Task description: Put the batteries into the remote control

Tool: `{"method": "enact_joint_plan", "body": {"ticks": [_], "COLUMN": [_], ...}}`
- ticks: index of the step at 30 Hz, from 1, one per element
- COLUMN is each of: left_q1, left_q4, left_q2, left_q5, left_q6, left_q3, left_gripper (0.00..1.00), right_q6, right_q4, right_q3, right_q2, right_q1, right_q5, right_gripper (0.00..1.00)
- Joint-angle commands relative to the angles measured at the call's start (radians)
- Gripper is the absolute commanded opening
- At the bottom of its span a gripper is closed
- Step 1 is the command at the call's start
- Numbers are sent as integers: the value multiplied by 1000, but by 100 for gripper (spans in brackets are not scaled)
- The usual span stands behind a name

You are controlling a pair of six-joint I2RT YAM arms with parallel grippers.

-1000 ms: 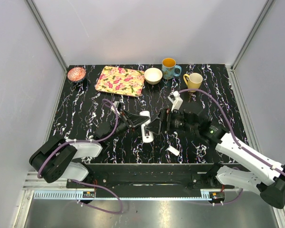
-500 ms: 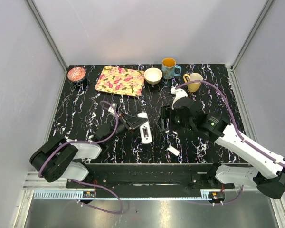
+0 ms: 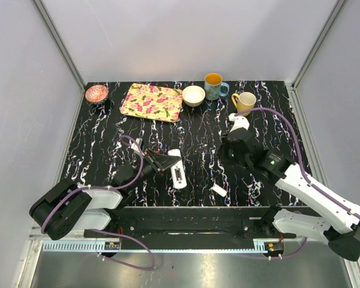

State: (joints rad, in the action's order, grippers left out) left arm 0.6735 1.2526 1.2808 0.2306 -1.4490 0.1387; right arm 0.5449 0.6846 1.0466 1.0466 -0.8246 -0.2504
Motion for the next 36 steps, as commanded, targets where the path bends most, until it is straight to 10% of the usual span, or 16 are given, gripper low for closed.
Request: {"method": "enact_joint_plan", "body": {"ticks": [1,3,5,21,36], "left_q1": [-3,-3,-5,6,6], "left_q4": [303,300,297,-200,-24], "left_q2": [-38,-37,-23,-253,-48], "left_q5": [-50,-57,-69,-228,-168], "left_q6": [-5,-1,4,174,39], "left_q3": [-21,-25,-21,55,62], "left_gripper": [0,0,0,0,0], "right_q6": [-92,-89,-48,21,-5], "right_q4": [-125,-59,22,110,156], "right_q3": [4,58,142,354,423], "right_q2": [-65,-27,64,296,389], "right_q1": [8,7,7,-222,-306], "right_q5": [10,34,37,111,25], "right_gripper": [37,68,73,61,60]}}
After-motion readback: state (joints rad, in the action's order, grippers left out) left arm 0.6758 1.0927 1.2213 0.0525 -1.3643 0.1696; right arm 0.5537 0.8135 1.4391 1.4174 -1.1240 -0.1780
